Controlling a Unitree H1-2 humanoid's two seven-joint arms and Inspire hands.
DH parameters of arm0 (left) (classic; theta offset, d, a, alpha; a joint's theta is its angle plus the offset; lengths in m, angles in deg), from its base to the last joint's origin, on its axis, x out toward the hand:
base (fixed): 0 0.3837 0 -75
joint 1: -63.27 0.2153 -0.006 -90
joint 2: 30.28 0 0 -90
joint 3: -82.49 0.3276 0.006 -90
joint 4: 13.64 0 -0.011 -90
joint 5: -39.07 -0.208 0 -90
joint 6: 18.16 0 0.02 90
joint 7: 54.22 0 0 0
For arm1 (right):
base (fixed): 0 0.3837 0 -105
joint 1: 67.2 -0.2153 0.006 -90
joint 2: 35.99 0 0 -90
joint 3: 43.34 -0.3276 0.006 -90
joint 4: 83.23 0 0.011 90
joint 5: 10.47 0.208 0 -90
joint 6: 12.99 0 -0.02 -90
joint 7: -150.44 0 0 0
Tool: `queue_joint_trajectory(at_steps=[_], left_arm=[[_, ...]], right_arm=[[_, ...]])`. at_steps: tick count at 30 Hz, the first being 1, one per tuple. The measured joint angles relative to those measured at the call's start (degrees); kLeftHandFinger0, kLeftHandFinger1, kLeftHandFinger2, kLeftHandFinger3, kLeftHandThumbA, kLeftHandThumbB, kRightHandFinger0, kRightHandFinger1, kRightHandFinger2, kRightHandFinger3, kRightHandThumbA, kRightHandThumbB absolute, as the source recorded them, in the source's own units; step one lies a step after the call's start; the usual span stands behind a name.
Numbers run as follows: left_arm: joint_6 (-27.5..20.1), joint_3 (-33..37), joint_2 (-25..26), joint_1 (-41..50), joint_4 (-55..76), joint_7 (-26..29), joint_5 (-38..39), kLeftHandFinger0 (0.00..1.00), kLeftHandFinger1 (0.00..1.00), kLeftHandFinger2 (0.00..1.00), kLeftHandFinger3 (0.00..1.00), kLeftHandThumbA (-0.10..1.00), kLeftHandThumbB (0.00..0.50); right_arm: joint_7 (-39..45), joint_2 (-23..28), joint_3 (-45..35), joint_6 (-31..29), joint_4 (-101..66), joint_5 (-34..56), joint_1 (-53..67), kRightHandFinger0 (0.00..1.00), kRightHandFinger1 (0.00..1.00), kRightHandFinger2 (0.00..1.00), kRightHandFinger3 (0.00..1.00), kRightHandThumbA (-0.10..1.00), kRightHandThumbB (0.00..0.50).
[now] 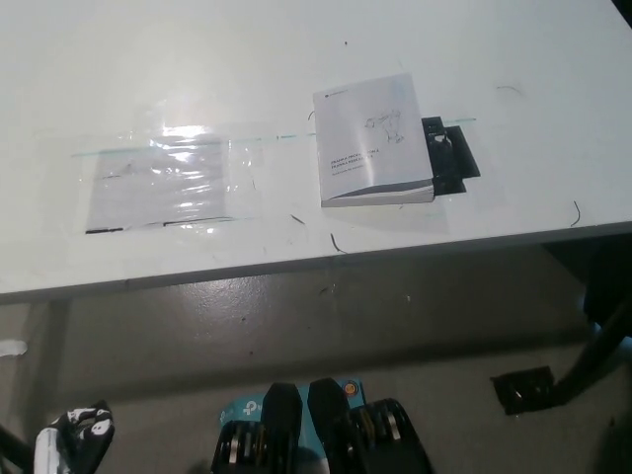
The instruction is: The robot uses its right hand to slide under the cover of the book kept in the middle of the desk and open it
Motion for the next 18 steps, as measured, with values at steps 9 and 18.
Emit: queue_joint_trajectory(at_steps=[9, 18], left_arm=[[0.04, -0.02, 0.33, -0.92, -0.02, 0.19, 0.14, 0.61, 0.62, 0.68, 0.81, 0.65, 0.000], [0.03, 0.35, 0.49, -1.43, -0.14, 0.23, -0.09, 0.60, 0.60, 0.67, 0.81, 0.65, 0.000]], right_arm=[[3.04, 0.27, 2.51, -0.14, 16.32, 2.31, -6.95, 0.80, 1.00, 1.00, 1.00, 1.00, 0.072], [6.62, -2.37, 3.99, -3.51, 33.63, 3.49, -9.06, 0.82, 1.00, 1.00, 1.00, 1.00, 0.094]])
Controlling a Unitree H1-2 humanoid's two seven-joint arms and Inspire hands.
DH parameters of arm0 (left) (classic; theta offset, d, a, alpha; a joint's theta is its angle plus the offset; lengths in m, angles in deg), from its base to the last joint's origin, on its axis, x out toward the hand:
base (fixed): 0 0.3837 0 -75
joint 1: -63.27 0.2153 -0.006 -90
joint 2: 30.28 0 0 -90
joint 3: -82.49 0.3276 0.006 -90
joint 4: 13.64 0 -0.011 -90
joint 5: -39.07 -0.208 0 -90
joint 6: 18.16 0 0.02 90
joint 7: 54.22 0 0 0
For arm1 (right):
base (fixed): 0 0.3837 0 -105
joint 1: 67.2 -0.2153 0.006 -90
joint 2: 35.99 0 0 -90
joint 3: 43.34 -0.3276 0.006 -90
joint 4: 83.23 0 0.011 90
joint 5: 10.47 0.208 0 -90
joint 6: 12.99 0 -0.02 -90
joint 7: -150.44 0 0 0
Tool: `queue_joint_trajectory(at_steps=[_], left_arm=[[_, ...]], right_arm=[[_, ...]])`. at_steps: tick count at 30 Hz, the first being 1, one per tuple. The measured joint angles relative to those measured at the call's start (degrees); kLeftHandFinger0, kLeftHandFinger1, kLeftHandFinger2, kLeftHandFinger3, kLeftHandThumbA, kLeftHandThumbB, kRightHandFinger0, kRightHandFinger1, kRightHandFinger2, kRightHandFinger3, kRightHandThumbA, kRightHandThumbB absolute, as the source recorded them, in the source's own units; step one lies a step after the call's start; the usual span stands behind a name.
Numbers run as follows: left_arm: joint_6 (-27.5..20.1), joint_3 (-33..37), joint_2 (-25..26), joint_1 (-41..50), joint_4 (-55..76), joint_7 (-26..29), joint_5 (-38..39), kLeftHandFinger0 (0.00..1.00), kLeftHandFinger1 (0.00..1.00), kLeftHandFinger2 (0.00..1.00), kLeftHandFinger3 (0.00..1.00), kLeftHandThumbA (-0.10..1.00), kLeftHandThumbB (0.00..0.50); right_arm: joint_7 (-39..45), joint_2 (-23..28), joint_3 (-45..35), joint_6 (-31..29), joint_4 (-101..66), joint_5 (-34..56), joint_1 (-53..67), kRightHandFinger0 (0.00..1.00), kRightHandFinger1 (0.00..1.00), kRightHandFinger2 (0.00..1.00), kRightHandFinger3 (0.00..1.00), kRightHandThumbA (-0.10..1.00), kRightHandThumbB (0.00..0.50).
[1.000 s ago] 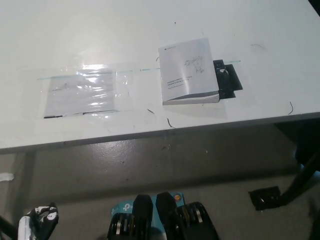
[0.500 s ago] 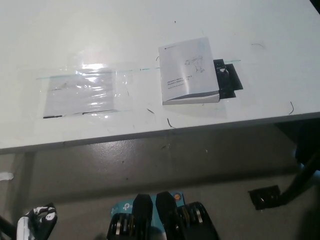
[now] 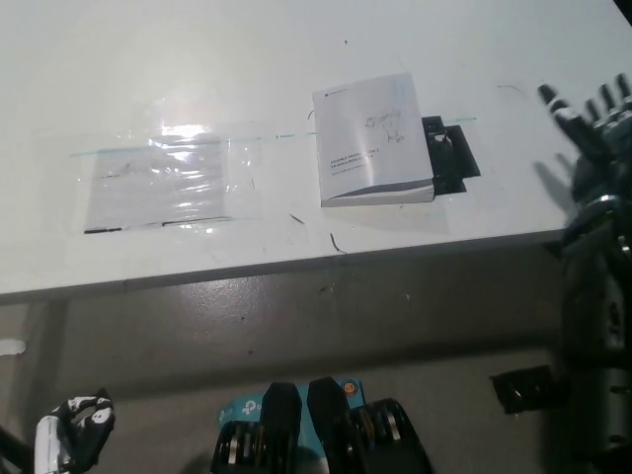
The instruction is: The robot uses its right hand to slide under the cover of the book kept in the middle of the desk and open it
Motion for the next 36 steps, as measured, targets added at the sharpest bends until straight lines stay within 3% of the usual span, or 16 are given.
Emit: queue_joint_trajectory(at_steps=[3, 5, 7, 14, 20, 21, 27, 30, 36], left_arm=[[0.00, -0.05, 0.06, 0.02, 0.07, 0.00, 0.02, 0.61, 0.61, 0.68, 0.81, 0.65, 0.000], [0.01, -0.05, 0.06, 0.01, 0.11, 0.01, 0.00, 0.61, 0.62, 0.69, 0.81, 0.64, 0.000], [0.01, -0.04, 0.06, 0.01, 0.11, 0.00, 0.01, 0.63, 0.63, 0.69, 0.81, 0.64, 0.000], [0.00, -0.06, 0.04, 0.39, 0.11, 0.01, 0.02, 0.62, 0.62, 0.69, 0.83, 0.64, 0.000], [-0.19, -0.04, 0.04, 0.80, 0.10, -0.05, 0.07, 0.61, 0.61, 0.68, 0.81, 0.66, 0.000], [-0.19, -0.04, 0.04, 0.80, 0.10, -0.08, 0.15, 0.60, 0.60, 0.68, 0.80, 0.66, 0.000], [-0.18, 0.02, 0.04, 1.06, 0.11, -0.05, 0.13, 0.62, 0.62, 0.69, 0.82, 0.66, 0.000], [-0.22, 0.01, 0.05, 1.12, 0.05, -0.07, 0.20, 0.62, 0.63, 0.70, 0.82, 0.67, 0.000], [-0.34, 0.05, 0.08, 1.10, 0.02, -0.21, 0.47, 0.60, 0.61, 0.68, 0.80, 0.67, 0.000]], right_arm=[[0.67, -1.56, 0.70, -1.81, 2.98, -0.09, -0.67, 0.88, 1.00, 1.00, 1.00, 1.00, 0.098], [0.89, -2.88, 1.20, -2.99, 4.58, -0.22, -1.09, 0.84, 1.00, 1.00, 1.00, 1.00, 0.107], [1.05, -3.82, 1.69, -3.71, 5.63, -0.41, -1.37, 0.90, 1.00, 1.00, 1.00, 1.00, 0.101], [1.86, -4.94, 3.79, -5.85, 6.63, -0.76, -1.69, 0.89, 1.00, 1.00, 1.00, 1.00, 0.114], [1.92, -5.06, 5.04, -6.63, 7.24, -1.14, -2.38, 0.88, 1.00, 1.00, 1.00, 1.00, 0.067], [1.92, -5.08, 5.20, -6.90, 7.68, -1.24, -2.61, 0.85, 1.00, 0.98, 1.00, 1.00, 0.094], [1.98, -6.51, 5.70, -7.84, 9.03, -1.44, -2.74, 0.90, 1.00, 1.00, 1.00, 1.00, 0.103], [2.11, -7.14, 5.99, -8.16, 9.32, -1.46, -2.73, 0.81, 1.00, 1.00, 1.00, 1.00, 0.106], [2.36, -8.46, 6.80, -9.46, 10.58, -2.02, -2.34, 0.82, 1.00, 1.00, 1.00, 1.00, 0.126]])
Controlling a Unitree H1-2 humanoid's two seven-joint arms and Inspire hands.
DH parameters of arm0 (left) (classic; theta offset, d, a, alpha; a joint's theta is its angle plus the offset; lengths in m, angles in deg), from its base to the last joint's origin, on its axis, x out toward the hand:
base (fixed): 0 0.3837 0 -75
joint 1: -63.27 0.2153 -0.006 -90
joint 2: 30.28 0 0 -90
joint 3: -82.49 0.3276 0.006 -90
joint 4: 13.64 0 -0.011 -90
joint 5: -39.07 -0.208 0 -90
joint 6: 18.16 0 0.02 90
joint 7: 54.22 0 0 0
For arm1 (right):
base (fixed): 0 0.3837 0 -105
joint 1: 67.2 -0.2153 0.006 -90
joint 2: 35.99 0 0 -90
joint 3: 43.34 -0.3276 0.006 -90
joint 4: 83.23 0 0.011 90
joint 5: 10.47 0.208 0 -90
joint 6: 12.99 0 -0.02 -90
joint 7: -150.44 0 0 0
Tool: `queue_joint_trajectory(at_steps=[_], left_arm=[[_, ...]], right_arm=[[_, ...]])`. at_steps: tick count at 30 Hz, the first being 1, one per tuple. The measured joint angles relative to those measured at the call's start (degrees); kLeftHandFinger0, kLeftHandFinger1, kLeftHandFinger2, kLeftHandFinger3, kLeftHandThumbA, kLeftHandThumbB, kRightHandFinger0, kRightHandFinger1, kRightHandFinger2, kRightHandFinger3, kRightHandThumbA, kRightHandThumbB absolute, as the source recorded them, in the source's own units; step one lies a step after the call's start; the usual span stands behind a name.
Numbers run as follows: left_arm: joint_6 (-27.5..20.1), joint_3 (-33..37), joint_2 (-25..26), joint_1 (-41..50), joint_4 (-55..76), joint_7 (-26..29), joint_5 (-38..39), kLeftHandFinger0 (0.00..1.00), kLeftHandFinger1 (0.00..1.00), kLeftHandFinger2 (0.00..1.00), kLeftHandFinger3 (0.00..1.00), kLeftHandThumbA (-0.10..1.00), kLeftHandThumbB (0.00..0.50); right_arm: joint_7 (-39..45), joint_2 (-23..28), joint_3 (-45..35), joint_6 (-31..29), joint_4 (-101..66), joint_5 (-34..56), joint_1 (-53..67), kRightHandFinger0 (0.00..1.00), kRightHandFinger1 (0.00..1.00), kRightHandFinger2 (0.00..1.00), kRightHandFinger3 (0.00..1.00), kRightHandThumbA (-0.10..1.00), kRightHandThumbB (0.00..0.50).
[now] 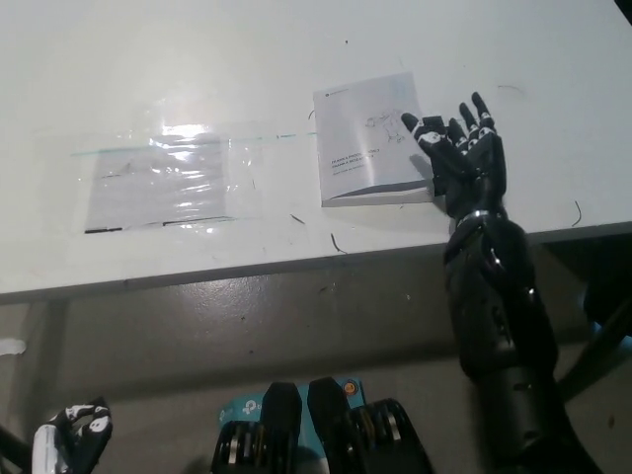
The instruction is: The robot uses its right hand to slide under the cover of the book kept in the middle of the desk and open it
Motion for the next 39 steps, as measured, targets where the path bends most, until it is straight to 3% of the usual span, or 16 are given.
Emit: queue_joint_trajectory(at_steps=[2, 12, 17, 19, 22, 24, 32, 39], left_arm=[[0.01, 0.00, 0.00, 0.00, 0.01, 0.00, 0.01, 0.62, 0.63, 0.70, 0.79, 0.67, 0.000], [0.02, 0.01, -0.02, 0.00, 0.01, 0.02, 0.03, 0.60, 0.61, 0.67, 0.80, 0.66, 0.000], [-0.01, 0.04, -0.02, 0.22, 0.00, -0.01, 0.05, 0.61, 0.61, 0.67, 0.81, 0.66, 0.000], [-0.05, 0.03, -0.02, 0.34, -0.01, -0.04, 0.12, 0.60, 0.61, 0.67, 0.80, 0.66, 0.000], [-0.09, 0.04, -0.03, 0.48, -0.08, -0.03, 0.14, 0.61, 0.62, 0.68, 0.80, 0.67, 0.000], [-0.16, 0.07, -0.03, 0.51, -0.19, -0.02, 0.10, 0.63, 0.63, 0.70, 0.80, 0.68, 0.000], [-0.38, 0.22, -0.02, 0.65, -0.34, -0.02, 0.01, 0.64, 0.64, 0.71, 0.81, 0.69, 0.000], [-0.73, 0.26, -0.03, 0.79, -0.41, 0.00, -0.01, 0.65, 0.64, 0.70, 0.82, 0.70, 0.000]], right_arm=[[0.12, -0.39, 0.15, -0.40, 0.45, -0.11, 0.06, 0.84, 1.00, 1.00, 1.00, 1.00, 0.110], [1.29, -1.18, 0.34, -1.47, 1.95, -0.11, 1.10, 0.90, 1.00, 1.00, 1.00, 1.00, 0.119], [1.42, -1.70, 0.34, -1.47, 1.94, -0.10, 1.97, 0.85, 1.00, 1.00, 1.00, 1.00, 0.111], [1.71, -1.59, 0.37, -1.50, 1.95, -0.13, 2.05, 0.81, 1.00, 1.00, 1.00, 1.00, 0.134], [1.92, -1.11, 0.35, -1.52, 1.95, -0.15, 2.01, 0.86, 1.00, 1.00, 1.00, 1.00, 0.132], [2.05, -0.44, 0.35, -1.55, 1.96, -0.17, 1.97, 0.82, 1.00, 1.00, 1.00, 1.00, 0.112], [2.24, 2.66, -0.71, -1.57, 1.81, 0.13, -0.33, 0.82, 0.98, 0.95, 1.00, 1.00, 0.111], [2.24, 3.95, -1.33, -1.58, 0.88, 0.30, -1.29, 0.80, 1.00, 1.00, 1.00, 1.00, 0.105]])
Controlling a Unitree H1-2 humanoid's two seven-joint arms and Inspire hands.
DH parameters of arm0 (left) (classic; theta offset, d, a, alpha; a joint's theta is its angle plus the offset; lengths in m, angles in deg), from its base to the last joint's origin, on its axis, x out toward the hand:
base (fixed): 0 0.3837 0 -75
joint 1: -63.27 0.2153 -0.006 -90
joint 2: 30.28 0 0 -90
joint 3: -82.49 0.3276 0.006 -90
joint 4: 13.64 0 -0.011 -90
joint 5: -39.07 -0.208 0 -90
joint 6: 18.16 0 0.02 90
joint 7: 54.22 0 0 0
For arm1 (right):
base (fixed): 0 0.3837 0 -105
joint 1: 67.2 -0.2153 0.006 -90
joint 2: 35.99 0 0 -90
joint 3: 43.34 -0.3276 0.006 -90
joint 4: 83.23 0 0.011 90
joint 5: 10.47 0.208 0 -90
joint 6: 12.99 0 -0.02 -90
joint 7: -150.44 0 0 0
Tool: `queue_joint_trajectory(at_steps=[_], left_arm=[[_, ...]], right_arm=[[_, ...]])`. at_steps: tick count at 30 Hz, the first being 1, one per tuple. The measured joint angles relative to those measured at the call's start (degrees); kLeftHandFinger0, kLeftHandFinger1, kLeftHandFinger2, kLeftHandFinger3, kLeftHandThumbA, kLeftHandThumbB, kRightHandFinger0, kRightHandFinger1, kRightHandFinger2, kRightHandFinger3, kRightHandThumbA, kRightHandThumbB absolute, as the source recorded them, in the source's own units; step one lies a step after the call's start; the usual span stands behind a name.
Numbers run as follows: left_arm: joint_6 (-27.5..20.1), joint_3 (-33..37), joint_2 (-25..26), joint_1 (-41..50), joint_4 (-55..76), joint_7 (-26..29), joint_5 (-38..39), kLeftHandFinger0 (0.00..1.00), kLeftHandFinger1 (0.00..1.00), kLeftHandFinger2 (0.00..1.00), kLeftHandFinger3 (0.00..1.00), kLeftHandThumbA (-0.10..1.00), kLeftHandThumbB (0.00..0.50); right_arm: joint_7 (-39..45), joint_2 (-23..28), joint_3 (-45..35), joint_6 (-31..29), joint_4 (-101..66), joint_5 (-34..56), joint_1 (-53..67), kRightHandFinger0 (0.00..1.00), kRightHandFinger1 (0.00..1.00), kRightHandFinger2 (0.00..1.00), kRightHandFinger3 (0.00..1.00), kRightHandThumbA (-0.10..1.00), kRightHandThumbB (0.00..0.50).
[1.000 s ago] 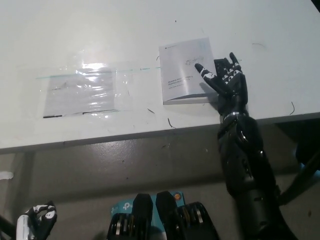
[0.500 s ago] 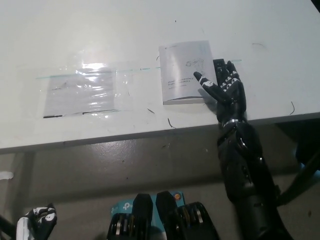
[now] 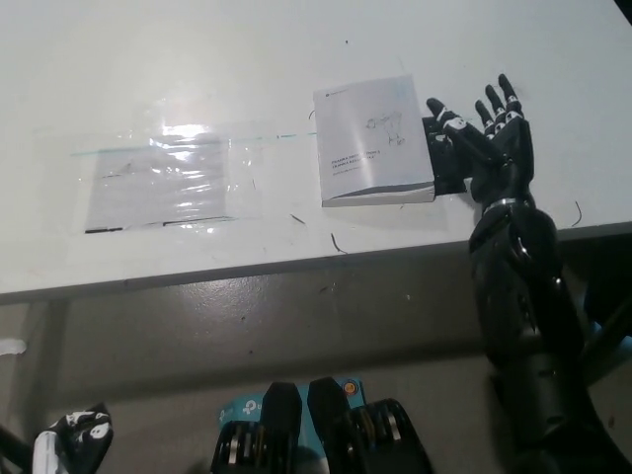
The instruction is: The robot uses its right hand to slide under the cover of the book kept in the middle of the desk and open it
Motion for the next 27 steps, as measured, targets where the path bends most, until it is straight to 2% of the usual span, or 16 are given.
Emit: queue_joint_trajectory(at_steps=[2, 4, 5, 6, 8, 9, 14, 15, 27], left_arm=[[-0.11, 0.01, -0.01, -0.01, -0.06, -0.01, 0.04, 0.63, 0.63, 0.70, 0.80, 0.68, 0.000], [-0.30, 0.00, -0.02, -0.02, -0.17, -0.01, 0.08, 0.62, 0.63, 0.69, 0.79, 0.69, 0.000], [-0.31, 0.01, -0.03, -0.02, -0.21, -0.01, 0.08, 0.62, 0.62, 0.68, 0.79, 0.68, 0.000], [-0.41, 0.00, -0.03, -0.03, -0.33, -0.01, 0.08, 0.62, 0.62, 0.68, 0.79, 0.68, 0.000], [-0.52, -0.03, -0.05, -0.05, -0.49, -0.01, 0.12, 0.60, 0.60, 0.67, 0.78, 0.67, 0.000], [-0.65, -0.03, -0.05, -0.07, -0.62, -0.02, 0.14, 0.60, 0.60, 0.67, 0.79, 0.67, 0.000], [-0.83, -0.02, -0.17, -0.08, -0.94, -0.01, 0.17, 0.59, 0.60, 0.66, 0.79, 0.67, 0.000], [-0.83, -0.03, -0.18, -0.07, -0.93, -0.01, 0.18, 0.58, 0.60, 0.66, 0.79, 0.67, 0.000], [-1.03, -0.06, -0.22, -0.06, -1.01, 0.00, 0.28, 0.60, 0.60, 0.66, 0.77, 0.68, 0.000]], right_arm=[[-0.01, -0.01, -0.29, -0.01, 0.05, 0.05, 0.00, 0.80, 1.00, 1.00, 1.00, 1.00, 0.089], [0.01, -0.04, -0.30, -0.14, 0.28, 0.04, 0.01, 0.80, 1.00, 0.98, 1.00, 1.00, 0.097], [0.02, -0.10, -0.32, -0.32, 0.53, 0.05, 0.01, 0.83, 0.99, 0.96, 1.00, 1.00, 0.102], [0.02, -0.17, -0.30, -0.58, 1.00, -0.01, 0.02, 0.80, 0.95, 0.93, 1.00, 1.00, 0.117], [0.01, -0.40, -0.31, -1.10, 2.31, -0.03, 0.04, 0.78, 0.95, 0.94, 1.00, 1.00, 0.111], [0.04, -0.63, -0.30, -1.36, 3.07, -0.03, 0.14, 0.81, 0.97, 0.95, 1.00, 1.00, 0.121], [0.06, -2.14, -0.26, -2.23, 4.99, -0.11, 1.18, 0.82, 1.00, 0.97, 1.00, 1.00, 0.097], [0.06, -2.44, -0.26, -2.31, 5.15, -0.10, 1.55, 0.86, 1.00, 1.00, 1.00, 1.00, 0.093], [0.96, -3.60, -0.23, -4.46, 6.62, -0.04, 2.78, 0.93, 1.00, 1.00, 1.00, 1.00, 0.105]])
